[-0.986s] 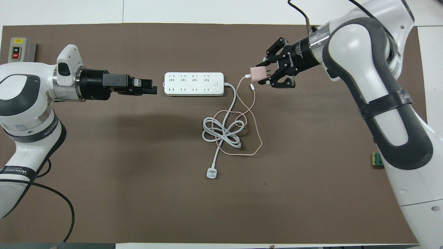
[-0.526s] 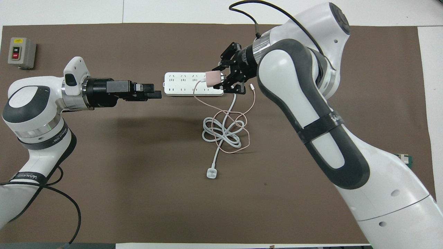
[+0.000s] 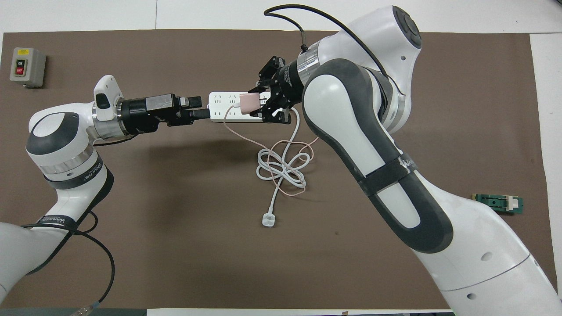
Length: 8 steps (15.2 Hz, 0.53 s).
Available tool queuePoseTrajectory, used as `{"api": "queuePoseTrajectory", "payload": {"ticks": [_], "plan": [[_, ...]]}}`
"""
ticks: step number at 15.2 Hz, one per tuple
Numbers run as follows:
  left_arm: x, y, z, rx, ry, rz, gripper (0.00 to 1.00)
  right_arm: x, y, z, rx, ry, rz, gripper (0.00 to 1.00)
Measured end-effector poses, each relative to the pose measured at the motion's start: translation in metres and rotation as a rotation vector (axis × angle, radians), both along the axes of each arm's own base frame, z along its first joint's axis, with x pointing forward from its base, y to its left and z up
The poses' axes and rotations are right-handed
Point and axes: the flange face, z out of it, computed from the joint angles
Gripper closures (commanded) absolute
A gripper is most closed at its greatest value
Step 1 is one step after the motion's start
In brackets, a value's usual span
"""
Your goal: Plug charger into power strip
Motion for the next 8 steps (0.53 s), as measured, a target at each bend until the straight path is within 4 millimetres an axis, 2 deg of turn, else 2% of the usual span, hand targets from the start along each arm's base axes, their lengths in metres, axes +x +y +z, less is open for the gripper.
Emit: {"api": "queuePoseTrajectory", "payload": {"ticks": [4,8], "plan": [[-0.001,-0.014,0.002,-0.022,0.003,-0.001,0.0,-0.001,0.025,-0.002,0.032,-0.025,-0.043,1.0],[-0.002,-0.025,0.003,-0.034,0.014,-0.003,0.0,0.002,0.031,-0.002,0.044,-0.038,-0.047,1.0]]}}
